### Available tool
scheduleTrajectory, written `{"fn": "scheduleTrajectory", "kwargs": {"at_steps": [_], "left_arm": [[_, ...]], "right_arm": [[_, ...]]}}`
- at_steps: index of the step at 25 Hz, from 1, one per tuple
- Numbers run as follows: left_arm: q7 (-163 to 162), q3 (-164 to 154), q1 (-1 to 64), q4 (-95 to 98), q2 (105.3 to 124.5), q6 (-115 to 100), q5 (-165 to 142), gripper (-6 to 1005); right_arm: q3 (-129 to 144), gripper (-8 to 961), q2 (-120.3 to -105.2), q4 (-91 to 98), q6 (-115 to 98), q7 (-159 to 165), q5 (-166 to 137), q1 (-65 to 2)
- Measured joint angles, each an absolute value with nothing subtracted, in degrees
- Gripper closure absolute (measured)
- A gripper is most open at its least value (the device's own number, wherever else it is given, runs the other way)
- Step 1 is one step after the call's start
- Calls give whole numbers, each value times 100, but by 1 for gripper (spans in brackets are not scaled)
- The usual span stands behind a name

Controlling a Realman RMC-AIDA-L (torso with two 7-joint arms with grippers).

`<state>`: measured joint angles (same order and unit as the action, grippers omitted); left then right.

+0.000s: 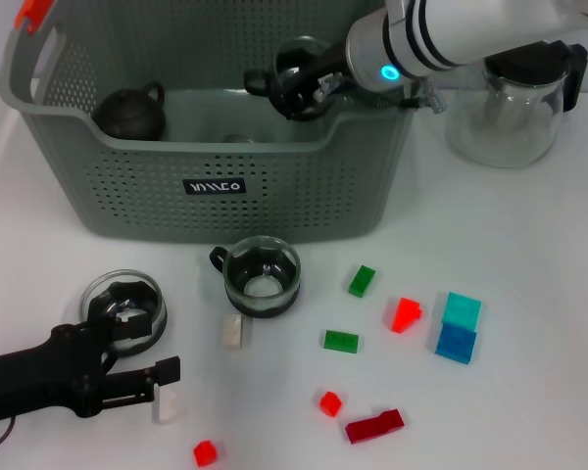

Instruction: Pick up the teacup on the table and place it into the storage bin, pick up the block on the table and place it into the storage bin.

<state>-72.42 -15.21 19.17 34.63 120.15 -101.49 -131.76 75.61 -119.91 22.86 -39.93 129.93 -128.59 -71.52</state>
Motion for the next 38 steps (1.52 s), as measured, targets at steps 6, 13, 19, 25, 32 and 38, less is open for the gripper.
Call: {"fn": "scheduleTrajectory", "kwargs": {"at_steps": [6,13,19,25,32,38], "left_arm": [[-7242,-1520,1916,3462,12015,-10148,-13170,164],[-7242,-1520,1918,3462,12011,-10181,-13161,174],[-7251,-1520,1935,3463,11998,-10207,-13158,182],[-7230,-1520,1940,3463,11997,-10195,-13156,190],[-7206,-1520,1919,3492,12000,-10307,-13157,199],[-7410,-1553,2093,4066,11955,-11315,-13158,207]], "right_arm": [[7526,790,-11992,2391,-4115,13219,-12948,-7154],[6655,517,-11886,4293,-5406,13377,-12836,-6537],[5585,330,-11945,6416,-7193,12777,-11197,-5187],[5515,257,-11926,6219,-9034,10149,-9393,-3413],[5189,208,-11903,5820,-10125,7559,-9833,-1655],[4138,208,-11879,5066,-10337,7219,-10507,-1388]]}}
